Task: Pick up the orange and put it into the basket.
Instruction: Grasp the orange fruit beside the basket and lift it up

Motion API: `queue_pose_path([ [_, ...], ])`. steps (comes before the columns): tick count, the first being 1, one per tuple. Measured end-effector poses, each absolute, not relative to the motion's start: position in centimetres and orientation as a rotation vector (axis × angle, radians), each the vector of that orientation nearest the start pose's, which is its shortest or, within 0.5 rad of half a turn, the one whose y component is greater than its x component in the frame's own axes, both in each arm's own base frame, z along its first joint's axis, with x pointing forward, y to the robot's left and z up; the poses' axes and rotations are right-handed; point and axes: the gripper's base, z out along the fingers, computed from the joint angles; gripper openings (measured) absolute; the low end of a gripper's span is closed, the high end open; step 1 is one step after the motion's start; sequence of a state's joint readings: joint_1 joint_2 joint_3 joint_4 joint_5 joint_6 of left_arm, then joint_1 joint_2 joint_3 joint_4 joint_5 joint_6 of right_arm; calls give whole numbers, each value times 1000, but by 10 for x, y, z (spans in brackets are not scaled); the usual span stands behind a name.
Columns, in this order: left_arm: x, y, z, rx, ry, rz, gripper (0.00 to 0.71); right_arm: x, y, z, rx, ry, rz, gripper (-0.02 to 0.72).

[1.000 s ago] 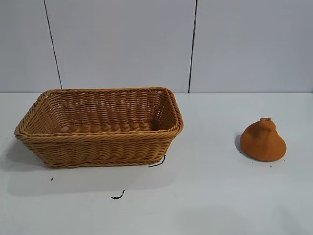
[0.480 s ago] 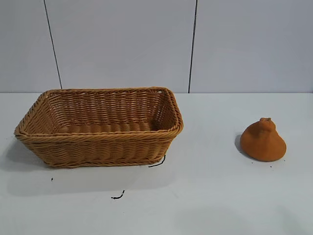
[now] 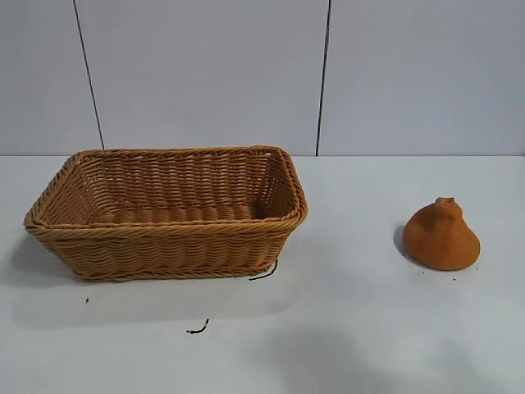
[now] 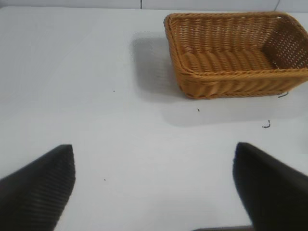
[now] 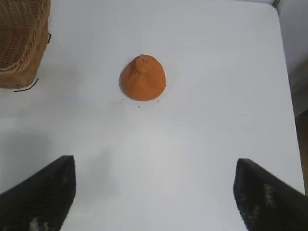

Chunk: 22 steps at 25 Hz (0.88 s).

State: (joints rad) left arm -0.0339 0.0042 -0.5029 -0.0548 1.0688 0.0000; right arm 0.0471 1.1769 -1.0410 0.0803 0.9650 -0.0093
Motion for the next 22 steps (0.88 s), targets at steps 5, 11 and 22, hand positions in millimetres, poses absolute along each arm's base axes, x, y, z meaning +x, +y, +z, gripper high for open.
queue_pose_path([
  [5,-5,-4,278,38,2053,-87,639,301,24,311,-46,2681,178,634],
  [11,-5,-4,278,38,2053,-87,639,361,28,264,-41,2801,183,634],
  [22,-5,-4,277,38,2054,-87,639,400,29,161,-7,2984,174,634],
])
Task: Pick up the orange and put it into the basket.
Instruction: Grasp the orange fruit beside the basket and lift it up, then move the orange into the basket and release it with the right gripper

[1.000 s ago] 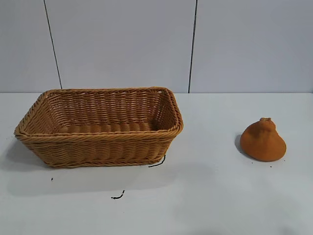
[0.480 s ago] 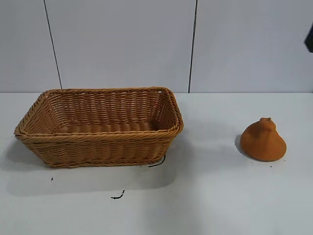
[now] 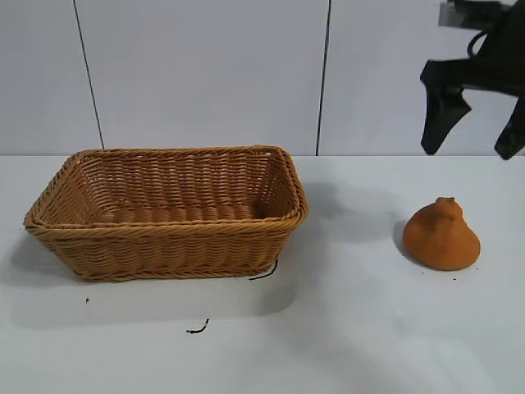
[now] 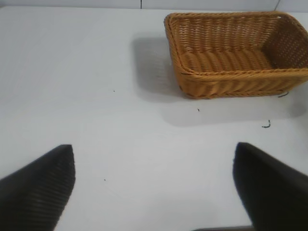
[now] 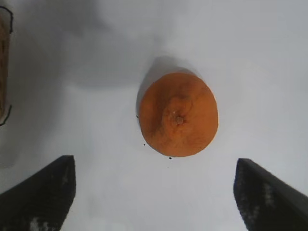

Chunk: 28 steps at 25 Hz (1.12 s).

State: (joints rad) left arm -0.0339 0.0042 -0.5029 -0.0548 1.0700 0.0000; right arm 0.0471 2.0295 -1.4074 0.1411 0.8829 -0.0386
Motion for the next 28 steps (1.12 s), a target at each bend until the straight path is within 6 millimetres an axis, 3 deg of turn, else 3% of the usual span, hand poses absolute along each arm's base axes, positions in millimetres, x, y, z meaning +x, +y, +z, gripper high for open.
queue_pose_path([
  [3,-5,-4,278,38,2054,-87,639,403,29,130,38,3042,172,634],
  [7,-5,-4,278,38,2054,-87,639,404,28,121,44,3063,167,606],
  [9,-5,-4,278,38,2054,-87,639,404,28,121,42,3062,165,482],
  [11,-5,-4,278,38,2054,-87,639,404,28,121,40,3063,161,295],
  [13,-5,-4,278,38,2054,-87,639,403,28,124,37,3062,160,159],
  [15,-5,-4,278,38,2054,-87,639,403,28,128,34,3058,159,120],
  [20,-5,-4,278,38,2054,-87,639,406,28,174,-5,2985,150,85],
  [25,-5,-4,278,38,2054,-87,639,418,29,249,-31,2840,160,85],
  [28,-5,-4,278,38,2054,-87,639,424,30,282,-47,2783,164,85],
])
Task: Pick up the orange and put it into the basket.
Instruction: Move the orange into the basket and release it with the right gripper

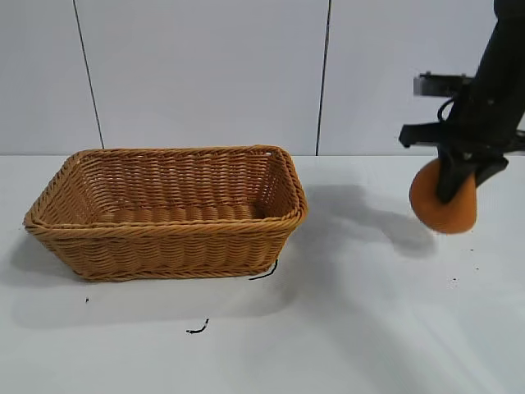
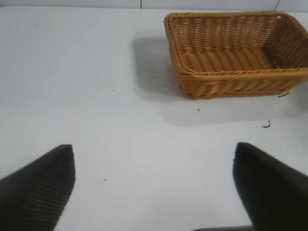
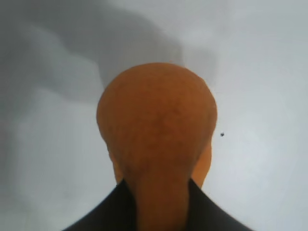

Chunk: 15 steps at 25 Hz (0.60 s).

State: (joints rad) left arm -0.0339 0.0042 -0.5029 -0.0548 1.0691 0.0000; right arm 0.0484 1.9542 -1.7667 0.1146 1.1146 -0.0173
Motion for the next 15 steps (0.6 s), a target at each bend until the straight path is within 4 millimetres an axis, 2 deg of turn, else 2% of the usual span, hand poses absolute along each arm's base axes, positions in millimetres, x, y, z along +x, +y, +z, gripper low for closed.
queue_pose_path([
  [2,-5,-4,278,38,2054,-87,639,426,35,298,-69,2749,162,85],
  [6,-5,-4,278,38,2054,-87,639,427,59,319,-145,2690,182,85],
  [10,-5,-4,278,38,2054,-87,639,421,99,323,-252,2671,216,85],
  [15,-5,-4,278,38,2054,-87,639,406,161,324,-424,2610,272,85],
])
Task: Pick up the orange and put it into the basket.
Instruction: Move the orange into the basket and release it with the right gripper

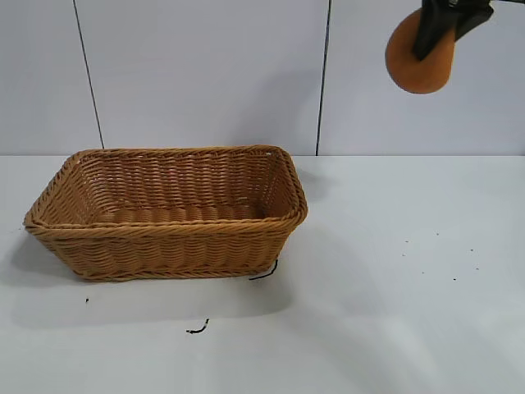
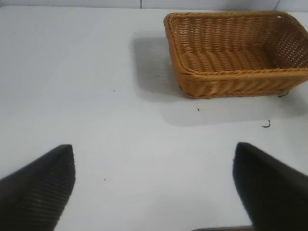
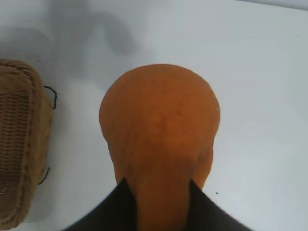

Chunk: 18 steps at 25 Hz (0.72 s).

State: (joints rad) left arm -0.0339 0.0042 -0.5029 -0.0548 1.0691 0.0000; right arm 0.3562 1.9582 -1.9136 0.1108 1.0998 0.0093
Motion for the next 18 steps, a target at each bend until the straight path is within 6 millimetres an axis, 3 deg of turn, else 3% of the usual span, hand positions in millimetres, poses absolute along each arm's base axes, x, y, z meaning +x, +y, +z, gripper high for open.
queue_pose_path([
  [3,-5,-4,278,38,2054,-87,639,395,197,321,-520,2573,310,85],
  [7,-5,-4,278,38,2054,-87,639,384,244,303,-635,2550,353,85],
  [13,-5,-4,278,38,2054,-87,639,385,293,244,-714,2570,378,85],
  [18,-5,-4,278,38,2054,-87,639,395,305,186,-723,2636,356,85],
])
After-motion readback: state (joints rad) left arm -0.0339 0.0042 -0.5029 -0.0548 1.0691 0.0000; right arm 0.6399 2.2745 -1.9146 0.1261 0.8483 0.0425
